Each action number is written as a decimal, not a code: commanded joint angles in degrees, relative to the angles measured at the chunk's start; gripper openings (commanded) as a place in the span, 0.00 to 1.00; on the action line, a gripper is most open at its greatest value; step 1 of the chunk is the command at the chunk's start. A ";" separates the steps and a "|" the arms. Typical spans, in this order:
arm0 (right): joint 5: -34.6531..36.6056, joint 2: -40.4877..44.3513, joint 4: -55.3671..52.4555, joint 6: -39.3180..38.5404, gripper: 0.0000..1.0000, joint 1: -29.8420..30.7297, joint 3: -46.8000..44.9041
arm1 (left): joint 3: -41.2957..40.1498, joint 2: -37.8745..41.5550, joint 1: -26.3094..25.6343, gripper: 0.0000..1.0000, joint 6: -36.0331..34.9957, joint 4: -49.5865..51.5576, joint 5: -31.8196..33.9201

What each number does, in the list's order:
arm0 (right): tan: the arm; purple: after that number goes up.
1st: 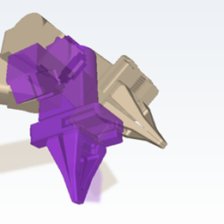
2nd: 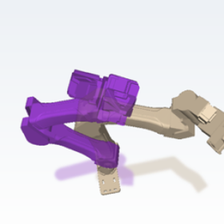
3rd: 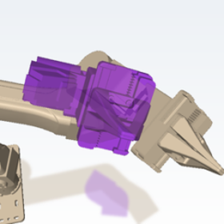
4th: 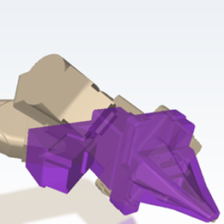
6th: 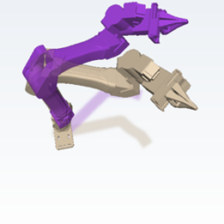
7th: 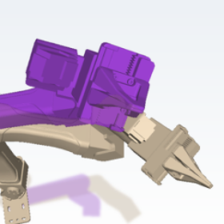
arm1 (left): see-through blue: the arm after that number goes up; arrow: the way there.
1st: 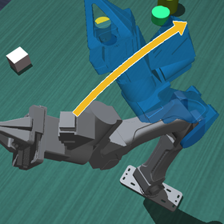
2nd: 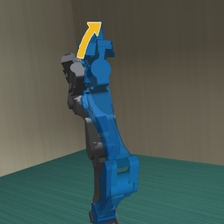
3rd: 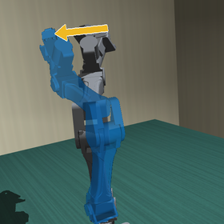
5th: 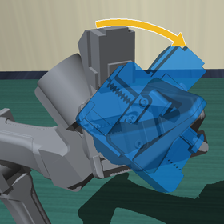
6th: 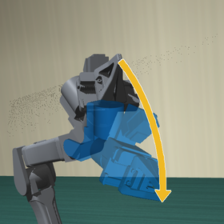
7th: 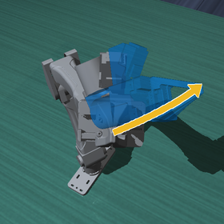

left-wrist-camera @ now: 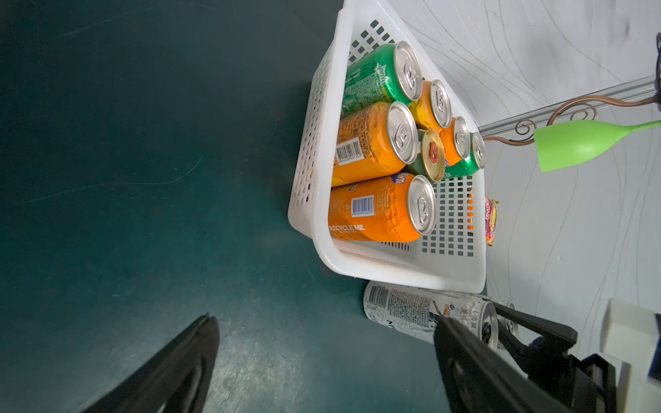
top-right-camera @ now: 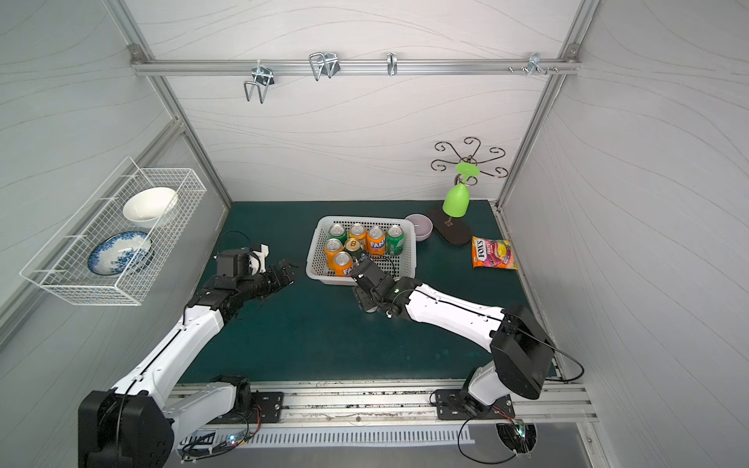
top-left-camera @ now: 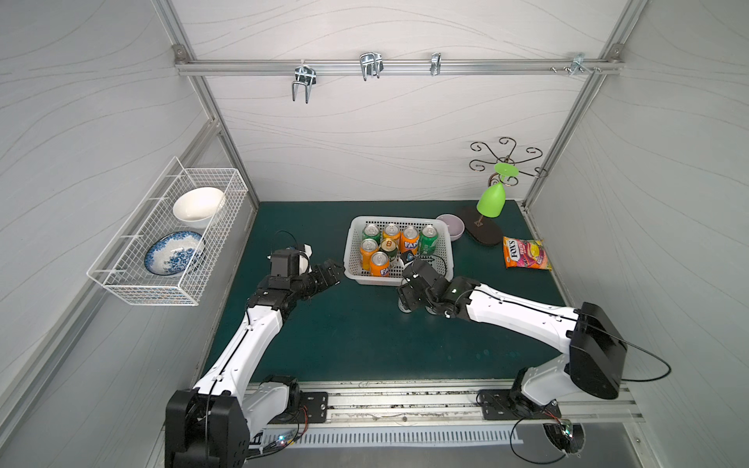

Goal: Take out the drinks from the basket
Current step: Place the drink at the center of the board.

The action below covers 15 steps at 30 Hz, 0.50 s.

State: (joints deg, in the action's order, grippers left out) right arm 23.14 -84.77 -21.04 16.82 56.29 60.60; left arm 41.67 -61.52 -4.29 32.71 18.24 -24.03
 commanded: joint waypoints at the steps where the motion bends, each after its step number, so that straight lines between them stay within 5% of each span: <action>1: 0.18 2.26 -0.09 -1.70 0.82 -0.39 1.82 | 5.17 0.98 -1.21 0.99 -2.69 2.40 2.94; 10: -1.34 8.51 -5.28 -9.37 0.99 -1.04 9.24 | 16.12 -2.35 -9.82 0.98 -8.06 12.72 14.08; 15: -4.63 15.20 -8.48 -11.19 0.99 -5.31 10.07 | 25.02 -7.54 -18.10 0.98 -11.14 19.40 24.60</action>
State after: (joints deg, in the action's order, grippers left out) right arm 20.53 -73.25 -25.71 7.86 53.47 70.02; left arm 61.32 -66.54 -18.37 25.10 32.84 -7.53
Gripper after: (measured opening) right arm 0.991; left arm 0.985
